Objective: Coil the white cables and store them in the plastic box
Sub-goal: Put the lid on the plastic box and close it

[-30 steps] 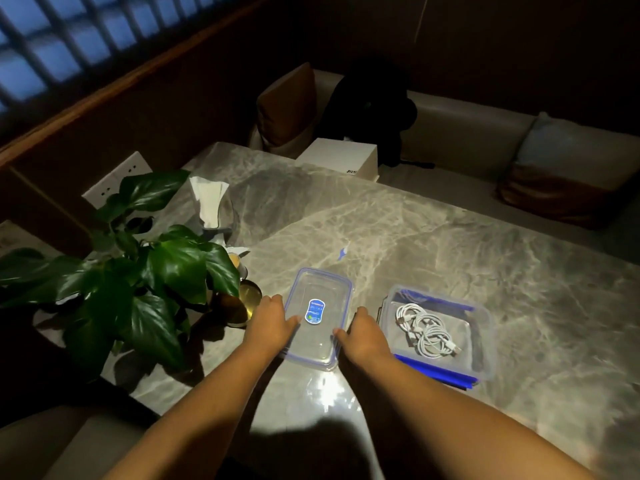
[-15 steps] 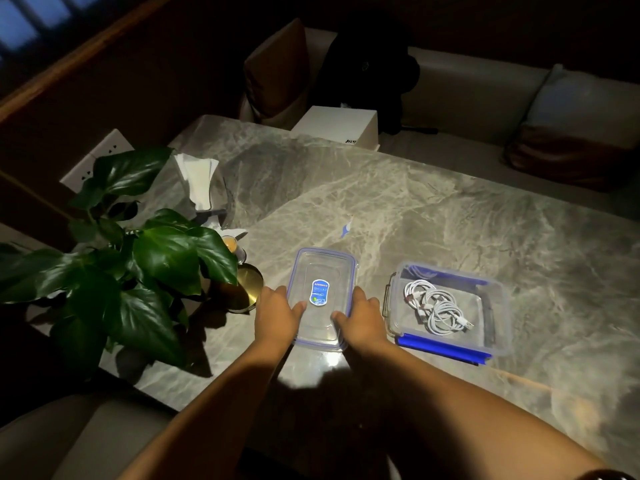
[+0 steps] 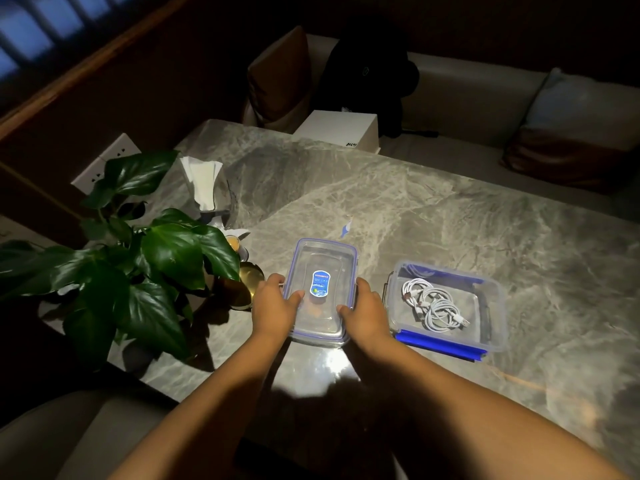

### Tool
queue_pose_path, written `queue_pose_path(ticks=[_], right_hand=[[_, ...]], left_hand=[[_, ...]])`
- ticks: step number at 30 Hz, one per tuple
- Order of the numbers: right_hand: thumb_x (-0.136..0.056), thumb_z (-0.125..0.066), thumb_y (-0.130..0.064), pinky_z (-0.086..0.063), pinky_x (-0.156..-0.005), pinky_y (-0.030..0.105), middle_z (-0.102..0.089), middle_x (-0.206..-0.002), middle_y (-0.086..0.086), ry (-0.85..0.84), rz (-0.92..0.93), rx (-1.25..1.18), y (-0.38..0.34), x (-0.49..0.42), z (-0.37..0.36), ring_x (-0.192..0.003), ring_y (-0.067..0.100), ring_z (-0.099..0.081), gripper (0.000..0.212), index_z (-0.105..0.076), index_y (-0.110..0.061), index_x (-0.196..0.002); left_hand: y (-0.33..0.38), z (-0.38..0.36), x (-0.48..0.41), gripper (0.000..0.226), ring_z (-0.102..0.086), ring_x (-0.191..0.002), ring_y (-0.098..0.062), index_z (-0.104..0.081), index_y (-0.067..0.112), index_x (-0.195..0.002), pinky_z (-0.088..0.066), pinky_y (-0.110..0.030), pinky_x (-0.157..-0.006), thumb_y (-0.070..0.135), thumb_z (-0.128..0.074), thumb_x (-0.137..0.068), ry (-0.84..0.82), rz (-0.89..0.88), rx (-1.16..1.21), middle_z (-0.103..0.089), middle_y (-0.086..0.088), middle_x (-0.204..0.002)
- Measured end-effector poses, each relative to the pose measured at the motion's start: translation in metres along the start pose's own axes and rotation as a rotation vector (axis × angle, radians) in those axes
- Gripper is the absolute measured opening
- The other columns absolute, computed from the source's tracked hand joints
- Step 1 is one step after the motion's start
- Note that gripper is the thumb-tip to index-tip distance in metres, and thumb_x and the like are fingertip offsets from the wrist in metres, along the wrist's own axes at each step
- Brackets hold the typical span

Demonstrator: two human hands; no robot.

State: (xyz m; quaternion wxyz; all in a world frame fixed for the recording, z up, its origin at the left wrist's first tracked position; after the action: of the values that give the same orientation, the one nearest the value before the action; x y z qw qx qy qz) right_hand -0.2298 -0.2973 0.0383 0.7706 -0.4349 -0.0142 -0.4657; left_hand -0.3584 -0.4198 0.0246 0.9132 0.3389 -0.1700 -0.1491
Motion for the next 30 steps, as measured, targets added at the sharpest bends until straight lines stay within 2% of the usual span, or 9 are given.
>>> queue_pose_path(ticks=[6,10,14,19,23,27,30], right_hand=[[-0.085,-0.069,-0.017,-0.046,-0.084,0.03,-0.058,-0.118,0.011,0.054,0.078,-0.071,0.005,0.011,0.03,-0.101,0.027,-0.062,0.063,-0.041,-0.024,-0.142],[-0.083,-0.072,-0.02,-0.049,-0.084,0.034,-0.061,-0.112,0.012,0.101,0.1,-0.092,0.025,0.019,0.06,-0.091,0.021,-0.061,0.07,-0.04,-0.023,-0.145],[-0.082,-0.072,-0.011,-0.045,-0.073,0.023,-0.065,-0.109,0.006,0.119,0.103,-0.207,0.045,0.03,0.089,-0.082,0.012,-0.061,0.065,-0.046,-0.025,-0.14],[-0.083,-0.072,-0.006,-0.04,-0.062,0.009,-0.066,-0.097,-0.001,0.2,0.001,-0.336,0.071,0.044,0.105,-0.075,0.002,-0.06,0.055,-0.048,-0.024,-0.129],[-0.081,-0.072,-0.005,-0.044,-0.06,0.005,-0.069,-0.105,0.004,0.311,-0.076,-0.427,0.092,0.055,0.108,-0.077,0.003,-0.062,0.053,-0.049,-0.019,-0.127],[-0.082,-0.072,-0.007,-0.044,-0.061,0.007,-0.065,-0.094,-0.004,0.37,-0.091,-0.423,0.109,0.055,0.12,-0.075,0.0,-0.06,0.049,-0.047,-0.031,-0.117],[-0.081,-0.072,-0.01,-0.041,-0.061,0.01,-0.06,-0.089,0.0,0.387,-0.091,-0.326,0.122,0.049,0.137,-0.072,0.008,-0.058,0.053,-0.05,-0.028,-0.126]], left_hand=[[0.025,0.005,0.011,0.042,-0.055,-0.083,-0.019,-0.058,0.011,-0.112,-0.04,-0.027,-0.069,0.029,-0.078,-0.08,-0.001,-0.041,0.081,-0.058,-0.01,-0.102],[0.049,-0.002,0.026,0.034,-0.053,-0.078,-0.016,-0.056,0.014,-0.104,-0.037,-0.025,-0.063,0.027,-0.077,-0.081,-0.037,-0.081,0.122,-0.058,-0.008,-0.098],[0.072,-0.018,0.038,0.031,-0.054,-0.077,-0.015,-0.057,0.017,-0.104,-0.038,-0.02,-0.061,0.025,-0.077,-0.081,-0.089,-0.138,0.146,-0.06,-0.006,-0.097],[0.1,-0.044,0.043,0.037,-0.057,-0.081,-0.017,-0.063,0.013,-0.114,-0.043,-0.025,-0.072,0.022,-0.076,-0.081,-0.173,-0.182,0.137,-0.062,-0.009,-0.103],[0.123,-0.067,0.039,0.038,-0.057,-0.083,-0.017,-0.066,0.012,-0.116,-0.042,-0.025,-0.076,0.02,-0.077,-0.081,-0.239,-0.247,0.118,-0.063,-0.01,-0.103],[0.138,-0.087,0.041,0.036,-0.057,-0.08,-0.02,-0.066,0.011,-0.113,-0.045,-0.028,-0.076,0.019,-0.078,-0.08,-0.295,-0.269,0.111,-0.062,-0.009,-0.099],[0.143,-0.099,0.052,0.033,-0.053,-0.073,-0.016,-0.064,0.012,-0.108,-0.047,-0.03,-0.073,0.021,-0.078,-0.08,-0.316,-0.27,0.097,-0.061,-0.006,-0.093]])
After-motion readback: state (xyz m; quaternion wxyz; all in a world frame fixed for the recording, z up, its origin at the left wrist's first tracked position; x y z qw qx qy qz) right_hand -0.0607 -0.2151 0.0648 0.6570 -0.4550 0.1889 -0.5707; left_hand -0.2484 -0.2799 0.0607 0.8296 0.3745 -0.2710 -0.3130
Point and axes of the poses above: each hand's wrist, its own x-axis away from the middle knuckle, its own z-axis out of the back of the hand, y = z × x, the point moved 1 cm from there along -x, towards the middle knuckle
